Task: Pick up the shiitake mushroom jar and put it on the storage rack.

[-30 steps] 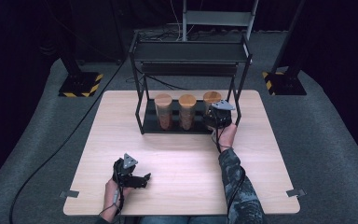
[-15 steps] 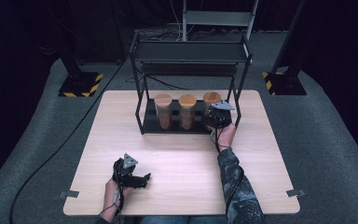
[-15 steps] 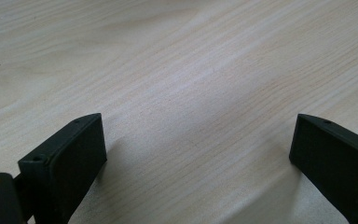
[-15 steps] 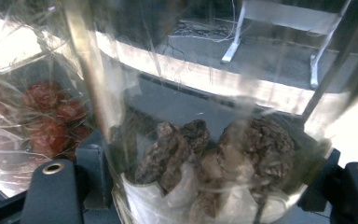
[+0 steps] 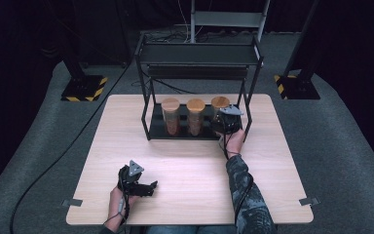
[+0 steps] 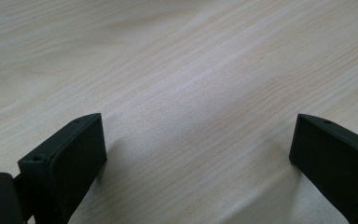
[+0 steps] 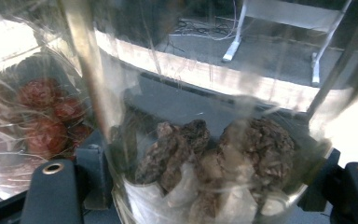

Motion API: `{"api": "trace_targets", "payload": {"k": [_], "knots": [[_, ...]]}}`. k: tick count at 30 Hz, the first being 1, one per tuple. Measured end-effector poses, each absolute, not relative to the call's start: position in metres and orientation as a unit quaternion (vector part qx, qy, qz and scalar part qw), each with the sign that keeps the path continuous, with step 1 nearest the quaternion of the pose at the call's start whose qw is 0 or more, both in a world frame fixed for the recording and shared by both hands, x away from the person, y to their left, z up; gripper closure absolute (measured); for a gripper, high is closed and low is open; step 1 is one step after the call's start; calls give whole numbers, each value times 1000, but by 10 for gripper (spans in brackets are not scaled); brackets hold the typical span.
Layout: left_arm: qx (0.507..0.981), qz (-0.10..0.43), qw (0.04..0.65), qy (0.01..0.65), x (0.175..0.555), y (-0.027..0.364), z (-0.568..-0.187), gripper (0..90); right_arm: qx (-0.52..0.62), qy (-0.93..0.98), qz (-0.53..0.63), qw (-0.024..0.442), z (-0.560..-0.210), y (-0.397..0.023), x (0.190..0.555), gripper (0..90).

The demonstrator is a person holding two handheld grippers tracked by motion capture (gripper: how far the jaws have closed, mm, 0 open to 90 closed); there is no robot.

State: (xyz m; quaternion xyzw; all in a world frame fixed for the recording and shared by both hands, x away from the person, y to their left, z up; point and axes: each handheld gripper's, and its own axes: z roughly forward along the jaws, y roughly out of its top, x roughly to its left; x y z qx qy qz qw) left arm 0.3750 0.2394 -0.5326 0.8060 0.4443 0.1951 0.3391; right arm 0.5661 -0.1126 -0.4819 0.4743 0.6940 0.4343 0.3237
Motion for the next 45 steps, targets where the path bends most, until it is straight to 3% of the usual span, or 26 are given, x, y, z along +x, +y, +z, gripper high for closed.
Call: {"api": "trace_targets", "payload": {"k": [45], "knots": [[806,196,339,444,374,239,-533,30,472,669,469,329,-501,-115,561,249]]}}
